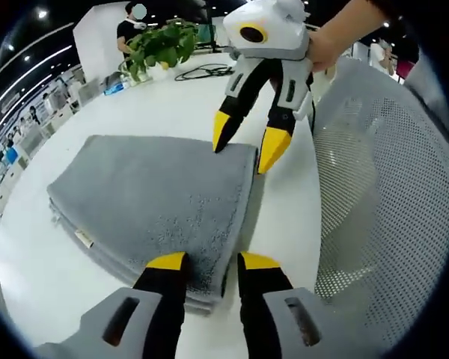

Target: Fold the towel on the table until its edges align and the towel forms a compact rectangular stack.

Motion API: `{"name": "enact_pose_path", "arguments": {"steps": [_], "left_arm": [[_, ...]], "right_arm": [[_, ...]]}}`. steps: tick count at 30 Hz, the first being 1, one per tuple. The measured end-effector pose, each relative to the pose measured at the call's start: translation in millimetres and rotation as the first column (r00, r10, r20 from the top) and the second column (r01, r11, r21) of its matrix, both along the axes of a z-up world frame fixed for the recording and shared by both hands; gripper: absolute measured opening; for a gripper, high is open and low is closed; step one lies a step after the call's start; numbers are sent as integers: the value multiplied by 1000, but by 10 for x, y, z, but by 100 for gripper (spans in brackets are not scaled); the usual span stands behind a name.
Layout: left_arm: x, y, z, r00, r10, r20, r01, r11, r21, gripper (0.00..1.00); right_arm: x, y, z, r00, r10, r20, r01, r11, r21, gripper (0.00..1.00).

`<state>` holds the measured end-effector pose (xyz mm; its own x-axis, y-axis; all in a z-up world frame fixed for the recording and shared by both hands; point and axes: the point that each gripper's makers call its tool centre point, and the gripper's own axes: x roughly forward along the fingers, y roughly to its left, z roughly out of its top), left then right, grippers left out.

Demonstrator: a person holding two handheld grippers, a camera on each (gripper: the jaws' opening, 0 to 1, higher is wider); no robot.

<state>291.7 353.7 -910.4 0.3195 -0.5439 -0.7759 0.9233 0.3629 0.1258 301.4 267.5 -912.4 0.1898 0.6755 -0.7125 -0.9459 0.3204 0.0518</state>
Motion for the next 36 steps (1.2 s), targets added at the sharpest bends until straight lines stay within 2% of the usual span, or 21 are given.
{"name": "enact_pose_path", "arguments": {"steps": [2,6,8,10,13,17,20,26,36], "left_arm": [[1,4,-1,1000,-11,4,11,1000,8,26],[13,11,-6,999,-34,13,33,999,21,25],[17,6,-15,999,-45,16,44,999,25,24],[19,5,-14,999,-46,9,46,999,26,24],[33,4,-22,999,-48,10,48,999,26,23],[51,2,-35,998,-65,5,65,997,39,20],[89,4,-41,995,-97,27,95,993,69,15],[126,-11,-34,995,-91,26,89,994,66,11],[135,-11,-27,995,-91,39,88,993,77,10]], "right_arm": [[-22,14,-2,997,52,50,-50,998,-39,37],[-10,3,-78,991,93,97,-86,993,-78,36],[2,-16,-94,977,147,153,-128,984,-126,34],[4,-9,-107,986,112,126,-100,990,-98,34],[20,-9,-118,986,103,134,-93,992,-79,33],[17,-5,-98,985,97,140,-87,993,-77,31],[36,-3,-97,984,101,149,-90,993,-80,27],[75,-3,-82,983,96,156,-81,992,-97,19],[87,-6,-86,983,80,165,-66,994,-87,18]]}}
